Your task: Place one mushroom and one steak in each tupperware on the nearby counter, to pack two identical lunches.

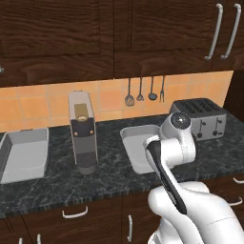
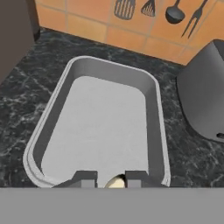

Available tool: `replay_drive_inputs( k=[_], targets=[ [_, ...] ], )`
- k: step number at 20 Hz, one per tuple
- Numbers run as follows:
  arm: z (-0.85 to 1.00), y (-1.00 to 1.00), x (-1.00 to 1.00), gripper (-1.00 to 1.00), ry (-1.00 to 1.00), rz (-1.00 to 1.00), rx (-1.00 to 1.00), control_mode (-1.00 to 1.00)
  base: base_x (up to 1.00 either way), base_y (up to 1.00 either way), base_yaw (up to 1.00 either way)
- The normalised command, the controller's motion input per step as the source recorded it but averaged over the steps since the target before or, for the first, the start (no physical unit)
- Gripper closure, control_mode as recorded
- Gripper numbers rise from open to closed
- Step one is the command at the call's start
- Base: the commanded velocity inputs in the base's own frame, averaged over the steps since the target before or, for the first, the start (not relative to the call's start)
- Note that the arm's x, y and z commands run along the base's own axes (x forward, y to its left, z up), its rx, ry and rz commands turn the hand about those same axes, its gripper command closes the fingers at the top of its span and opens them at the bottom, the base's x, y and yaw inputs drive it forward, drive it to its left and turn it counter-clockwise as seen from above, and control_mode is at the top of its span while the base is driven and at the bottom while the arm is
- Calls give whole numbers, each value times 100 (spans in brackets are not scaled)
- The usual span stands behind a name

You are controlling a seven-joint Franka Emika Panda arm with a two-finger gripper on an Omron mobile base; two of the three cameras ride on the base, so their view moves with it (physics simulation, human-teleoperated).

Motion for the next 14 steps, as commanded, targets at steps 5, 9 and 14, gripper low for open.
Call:
replay_drive_inputs(
  k=[5,9,14],
  targets=[
    [-6,-14,51,100,3,0,2,-100,0,0,0],
    [16,-4,22,100,7,2,0,-100,0,0,0],
    [0,-22,14,100,26,0,0,-100,0,0,0]
  ],
)
